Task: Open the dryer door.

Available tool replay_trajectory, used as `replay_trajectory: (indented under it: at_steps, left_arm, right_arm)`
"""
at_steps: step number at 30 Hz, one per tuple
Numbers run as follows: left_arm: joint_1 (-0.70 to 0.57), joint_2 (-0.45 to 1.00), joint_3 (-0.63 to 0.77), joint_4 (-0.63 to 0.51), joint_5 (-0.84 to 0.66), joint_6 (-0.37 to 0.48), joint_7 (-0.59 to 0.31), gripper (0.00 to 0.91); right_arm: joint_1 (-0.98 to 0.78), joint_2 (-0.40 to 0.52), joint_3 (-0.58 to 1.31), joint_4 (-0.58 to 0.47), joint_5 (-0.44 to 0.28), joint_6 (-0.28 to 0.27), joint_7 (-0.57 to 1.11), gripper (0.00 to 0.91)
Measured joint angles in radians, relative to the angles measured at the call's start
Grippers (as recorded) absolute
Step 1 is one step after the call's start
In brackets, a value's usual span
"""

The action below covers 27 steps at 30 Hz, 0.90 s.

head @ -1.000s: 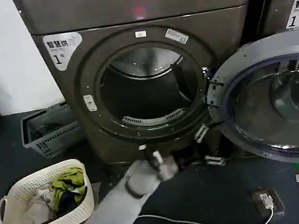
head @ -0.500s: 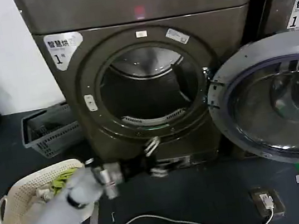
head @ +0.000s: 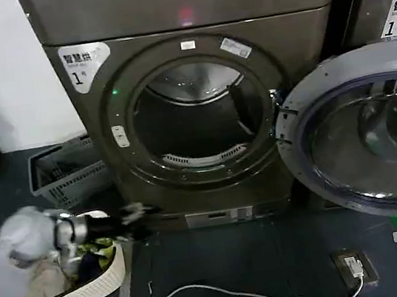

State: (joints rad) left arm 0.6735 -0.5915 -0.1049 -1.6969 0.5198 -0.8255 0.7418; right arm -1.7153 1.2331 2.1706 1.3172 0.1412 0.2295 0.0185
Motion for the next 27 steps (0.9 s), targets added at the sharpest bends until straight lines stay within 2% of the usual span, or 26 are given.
replay_trajectory:
  at_steps: [5,14,17,27]
  left_arm:
    - [-0.022,0.076,-0.004,0.018,0.159,0.000,-0.010,0.907]
    - [-0.016,0.217,0.063,0.043,0.523,-0.001,-0.151,0.907]
    - [-0.009,0.233,0.078,0.049,0.638,0.000,-0.167,0.907]
    - [-0.013,0.259,0.107,0.062,0.719,0.000,-0.169,0.907]
  right_arm:
    - [0.008,-0.007,-0.010,-0.018,-0.001,0.005,-0.001,0.907]
    - [0.021,-0.019,-0.017,-0.041,0.000,0.008,-0.003,0.907]
    - [0.021,-0.018,-0.017,-0.042,0.000,0.015,-0.007,0.907]
    - [0.022,-0.016,-0.018,-0.056,0.003,0.040,-0.013,0.907]
